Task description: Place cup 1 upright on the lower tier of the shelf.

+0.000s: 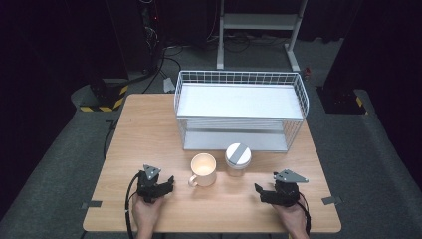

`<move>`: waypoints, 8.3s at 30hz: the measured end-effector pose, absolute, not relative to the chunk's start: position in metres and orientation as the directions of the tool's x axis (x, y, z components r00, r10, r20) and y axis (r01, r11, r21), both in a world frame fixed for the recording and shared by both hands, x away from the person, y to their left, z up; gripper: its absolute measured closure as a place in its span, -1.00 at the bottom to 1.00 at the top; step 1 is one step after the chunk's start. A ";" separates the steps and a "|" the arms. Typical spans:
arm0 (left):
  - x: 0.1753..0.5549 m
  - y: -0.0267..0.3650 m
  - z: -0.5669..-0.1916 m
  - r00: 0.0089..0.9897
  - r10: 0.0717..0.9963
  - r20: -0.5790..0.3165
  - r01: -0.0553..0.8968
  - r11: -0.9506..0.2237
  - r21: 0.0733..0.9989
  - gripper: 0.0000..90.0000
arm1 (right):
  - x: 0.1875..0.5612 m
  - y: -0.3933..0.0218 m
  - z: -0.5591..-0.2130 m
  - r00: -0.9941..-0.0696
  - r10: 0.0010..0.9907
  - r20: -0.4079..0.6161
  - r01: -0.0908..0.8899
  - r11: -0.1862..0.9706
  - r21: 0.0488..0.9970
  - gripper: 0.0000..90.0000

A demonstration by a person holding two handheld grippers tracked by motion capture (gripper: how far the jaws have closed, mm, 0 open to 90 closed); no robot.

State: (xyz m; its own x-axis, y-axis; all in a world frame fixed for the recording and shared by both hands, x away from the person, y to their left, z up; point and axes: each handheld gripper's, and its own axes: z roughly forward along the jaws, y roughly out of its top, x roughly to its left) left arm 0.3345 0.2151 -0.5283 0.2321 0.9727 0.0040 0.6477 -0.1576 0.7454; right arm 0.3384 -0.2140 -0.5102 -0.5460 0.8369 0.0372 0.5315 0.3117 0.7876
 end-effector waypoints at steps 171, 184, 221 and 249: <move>0.334 0.215 -0.528 0.239 0.971 0.008 0.650 -0.166 0.741 -0.45 | 0.487 -0.145 -0.485 -0.474 0.880 0.025 0.473 0.231 0.850 -0.68; 0.334 0.216 -0.528 0.241 0.971 0.008 0.651 -0.167 0.741 -0.45 | 0.485 -0.148 -0.486 -0.471 0.882 0.025 0.489 0.238 0.839 -0.71; 0.335 0.215 -0.528 0.236 0.972 0.003 0.648 -0.160 0.744 -0.44 | 0.470 -0.155 -0.502 -0.453 0.890 0.044 0.570 0.252 0.782 -0.31; 0.335 0.215 -0.528 0.239 0.971 0.004 0.649 -0.163 0.743 -0.44 | 0.488 -0.150 -0.506 -0.382 0.923 0.044 0.595 0.209 0.776 -0.02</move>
State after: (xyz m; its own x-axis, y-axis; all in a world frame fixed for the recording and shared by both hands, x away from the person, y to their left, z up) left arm 0.3346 0.2150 -0.5282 0.2387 0.9711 0.0042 0.6488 -0.1627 0.7434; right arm 0.4880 -0.1504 -0.5057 -0.3817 0.9232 0.0439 0.5947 0.2089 0.7763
